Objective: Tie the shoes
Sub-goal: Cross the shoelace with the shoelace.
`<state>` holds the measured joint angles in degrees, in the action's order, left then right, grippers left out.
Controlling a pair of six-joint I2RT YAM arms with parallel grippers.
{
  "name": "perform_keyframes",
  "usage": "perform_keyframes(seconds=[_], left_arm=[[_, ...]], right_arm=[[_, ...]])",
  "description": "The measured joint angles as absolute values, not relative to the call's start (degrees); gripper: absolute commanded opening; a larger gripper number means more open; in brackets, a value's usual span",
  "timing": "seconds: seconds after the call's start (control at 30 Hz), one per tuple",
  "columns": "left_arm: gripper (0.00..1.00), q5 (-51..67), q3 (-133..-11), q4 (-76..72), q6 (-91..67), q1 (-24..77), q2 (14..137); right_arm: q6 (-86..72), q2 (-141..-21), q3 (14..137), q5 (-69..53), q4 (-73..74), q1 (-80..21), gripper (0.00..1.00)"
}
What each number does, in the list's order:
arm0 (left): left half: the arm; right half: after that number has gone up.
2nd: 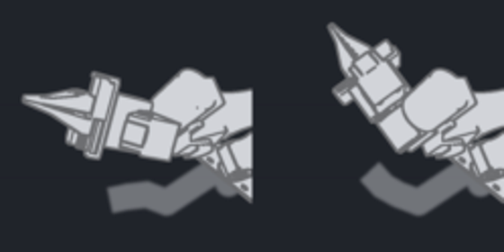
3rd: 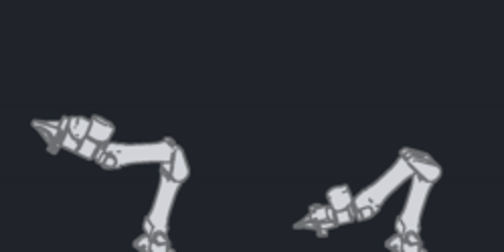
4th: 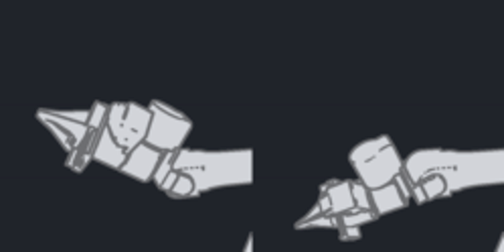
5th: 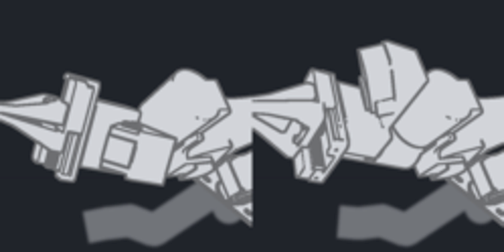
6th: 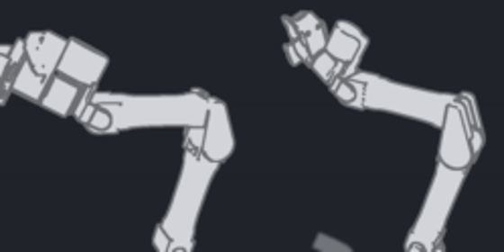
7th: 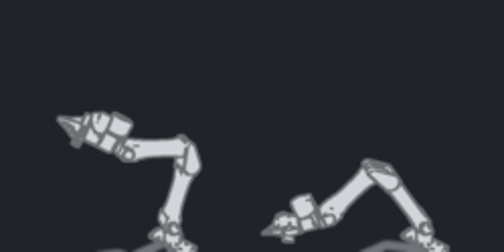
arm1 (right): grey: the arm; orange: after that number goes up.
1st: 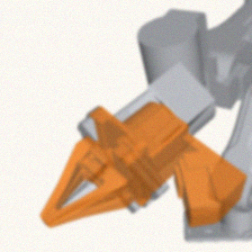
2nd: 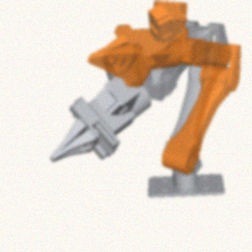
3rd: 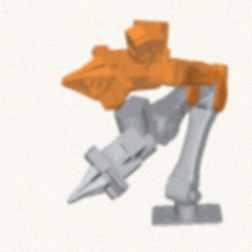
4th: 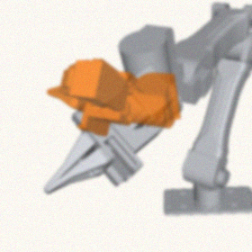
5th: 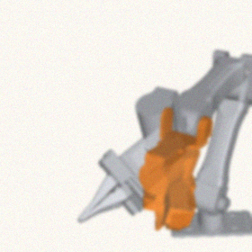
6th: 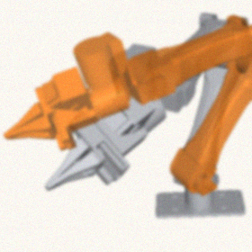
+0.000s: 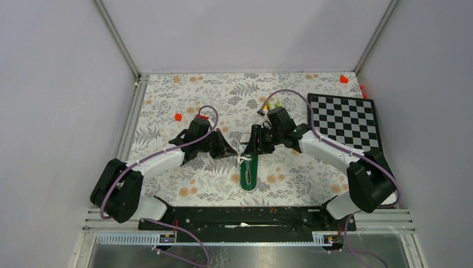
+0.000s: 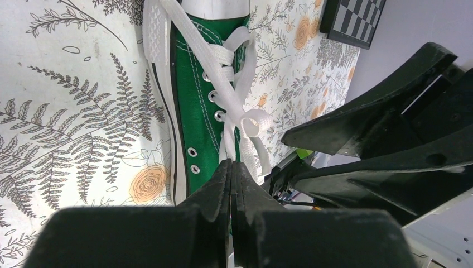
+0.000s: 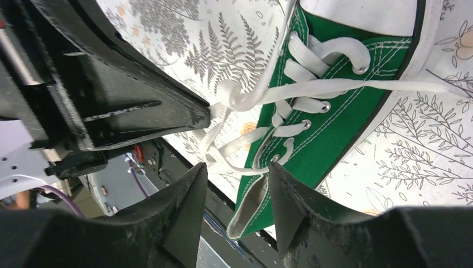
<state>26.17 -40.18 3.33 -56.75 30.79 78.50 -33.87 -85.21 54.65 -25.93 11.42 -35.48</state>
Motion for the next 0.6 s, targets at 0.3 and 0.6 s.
perform_keyframes(seconds=[0.3, 0.6], left_arm=[[0.00, 26.3, -40.2, 3.3, -56.5, 30.8, 78.5], [0.00, 26.5, -40.2, 3.3, -56.1, 30.8, 78.5]], right_arm=[[-31.4, -89.3, 59.6, -23.5, 16.2, -37.6, 0.61], [-29.9, -96.7, 67.9, -21.7, 17.8, -38.4, 0.34]])
